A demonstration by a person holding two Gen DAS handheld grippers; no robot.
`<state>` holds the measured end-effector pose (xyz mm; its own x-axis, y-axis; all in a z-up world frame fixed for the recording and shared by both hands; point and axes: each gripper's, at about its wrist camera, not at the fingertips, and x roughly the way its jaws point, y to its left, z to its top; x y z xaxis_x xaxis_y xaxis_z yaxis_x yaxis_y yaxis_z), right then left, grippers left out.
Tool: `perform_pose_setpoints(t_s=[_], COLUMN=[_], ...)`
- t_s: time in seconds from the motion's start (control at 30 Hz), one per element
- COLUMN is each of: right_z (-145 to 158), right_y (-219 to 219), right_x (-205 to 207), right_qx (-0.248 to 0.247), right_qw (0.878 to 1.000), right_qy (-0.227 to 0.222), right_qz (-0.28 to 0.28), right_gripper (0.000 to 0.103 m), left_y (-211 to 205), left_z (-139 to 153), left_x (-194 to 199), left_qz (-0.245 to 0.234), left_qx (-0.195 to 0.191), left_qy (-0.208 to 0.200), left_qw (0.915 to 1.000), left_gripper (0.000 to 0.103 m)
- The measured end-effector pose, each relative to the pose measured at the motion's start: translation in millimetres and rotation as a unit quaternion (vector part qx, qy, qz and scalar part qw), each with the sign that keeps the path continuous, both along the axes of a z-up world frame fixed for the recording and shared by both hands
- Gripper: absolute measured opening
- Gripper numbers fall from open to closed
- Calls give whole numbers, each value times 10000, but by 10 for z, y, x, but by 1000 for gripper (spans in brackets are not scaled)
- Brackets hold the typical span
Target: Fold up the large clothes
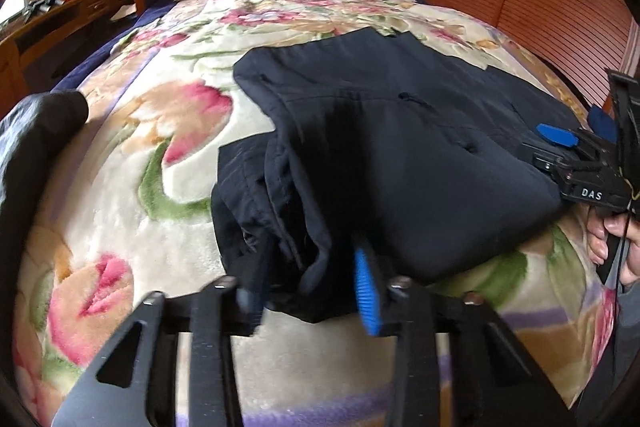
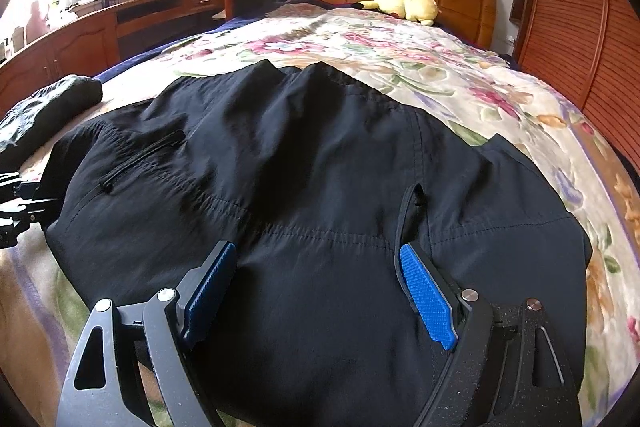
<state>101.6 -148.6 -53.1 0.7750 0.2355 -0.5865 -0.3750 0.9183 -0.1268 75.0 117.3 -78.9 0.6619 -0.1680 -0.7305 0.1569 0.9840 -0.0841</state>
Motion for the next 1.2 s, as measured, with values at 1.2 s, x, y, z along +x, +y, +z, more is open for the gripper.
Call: perform_pose_setpoints(t_s=[1.2], right_z=[194], right_y=[-1249], right_x=[-273], right_qx=[427], right_qw=[9964], right_qy=[-234], right_qz=[-693], right_gripper=[85], left_y=[-2338], left_z=[1524], left_x=[-2], left_qz=[-1584], left_qx=[749], left_qy=[-1947], left_qw=[9651], left_gripper=[14])
